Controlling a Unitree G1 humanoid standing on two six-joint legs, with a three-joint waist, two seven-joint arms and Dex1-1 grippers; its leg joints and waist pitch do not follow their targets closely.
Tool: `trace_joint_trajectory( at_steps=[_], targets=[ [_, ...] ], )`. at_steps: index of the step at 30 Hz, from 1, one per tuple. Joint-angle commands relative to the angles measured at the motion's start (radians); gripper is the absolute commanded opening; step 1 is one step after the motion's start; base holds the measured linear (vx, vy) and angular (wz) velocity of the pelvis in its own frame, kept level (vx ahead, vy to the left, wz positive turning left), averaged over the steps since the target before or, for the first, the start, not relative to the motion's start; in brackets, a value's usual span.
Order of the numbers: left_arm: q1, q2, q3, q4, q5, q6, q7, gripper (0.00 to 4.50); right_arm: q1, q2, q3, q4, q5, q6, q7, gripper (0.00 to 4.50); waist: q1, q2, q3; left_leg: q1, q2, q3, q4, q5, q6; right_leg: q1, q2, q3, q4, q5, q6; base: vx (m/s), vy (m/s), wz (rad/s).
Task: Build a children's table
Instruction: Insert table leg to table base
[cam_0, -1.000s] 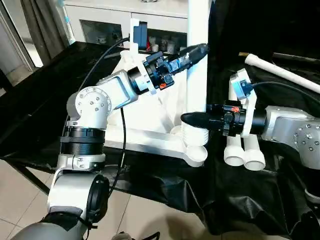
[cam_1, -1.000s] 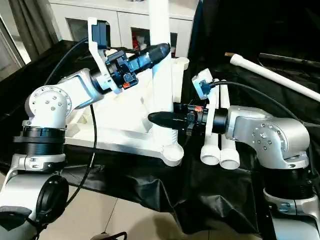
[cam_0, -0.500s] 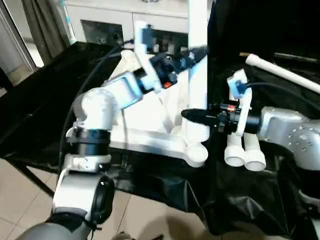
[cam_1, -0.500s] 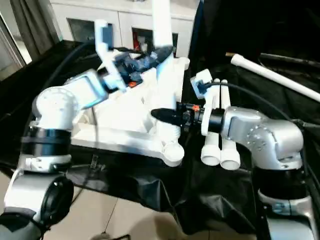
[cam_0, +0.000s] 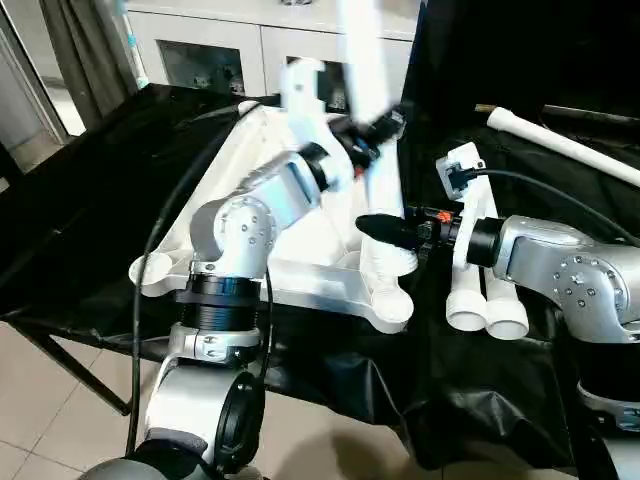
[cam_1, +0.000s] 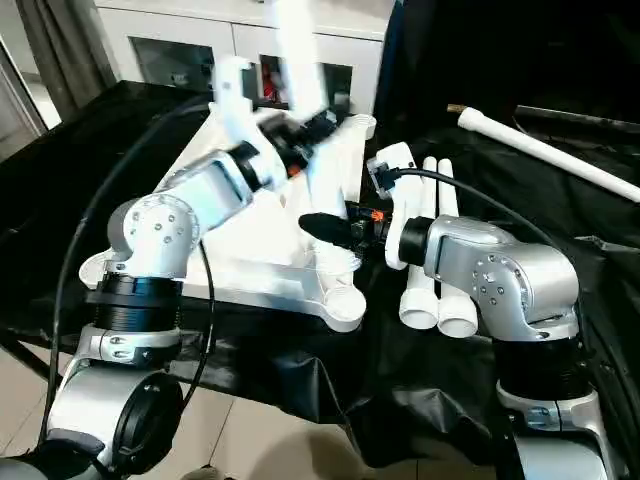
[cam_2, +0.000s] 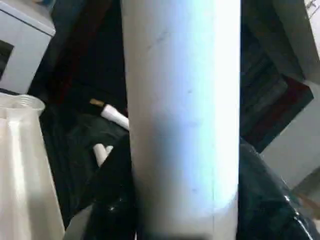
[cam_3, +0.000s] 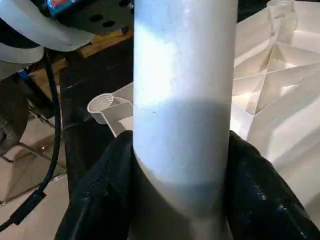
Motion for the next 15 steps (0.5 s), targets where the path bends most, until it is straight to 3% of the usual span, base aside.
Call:
trace_joint_trajectory(
  at_steps=[1, 9, 10, 15],
  targets=[
    [0.002, 0.009, 0.022, -0.024, 0.019, -0.010, 0.030, 1.95, -0.009, -0.009, 0.008, -0.029, -0.006, -0.017, 0.001, 1.93, 0.002, -0.025, -0.080, -0.011, 0.009, -0.001, -0.059, -0.003, 0.043, 0.077, -0.064, 0.052, -0.072, -0.234, -0.073, 0.000, 0.000, 0.00],
    [0.021, 0.010, -0.008, -0.069, -0.020, 0.017, -0.015, 1.86, -0.007, -0.008, 0.020, -0.028, -0.005, -0.024, 0.023, 1.93, 0.001, -0.025, -0.078, -0.012, 0.008, 0.000, -0.059, -0.012, 0.046, 0.076, -0.065, 0.052, -0.075, -0.256, -0.065, 0.000, 0.000, 0.00],
    [0.023, 0.015, -0.017, -0.075, -0.025, 0.025, -0.036, 1.86, -0.009, -0.008, 0.015, -0.025, 0.005, -0.015, 0.027, 2.49, 0.001, -0.025, -0.078, -0.012, 0.008, 0.000, -0.059, -0.013, 0.045, 0.076, -0.065, 0.052, -0.075, -0.261, -0.062, 0.000, 0.000, 0.00],
    [0.042, 0.090, -0.093, -0.113, -0.079, 0.079, -0.254, 1.86, -0.007, -0.052, -0.001, -0.037, 0.086, 0.045, 0.123, 2.89, 0.003, -0.025, -0.079, -0.010, 0.010, -0.001, -0.060, -0.006, 0.049, 0.074, -0.065, 0.053, -0.074, -0.266, -0.055, 0.000, 0.000, 0.00]
  ],
)
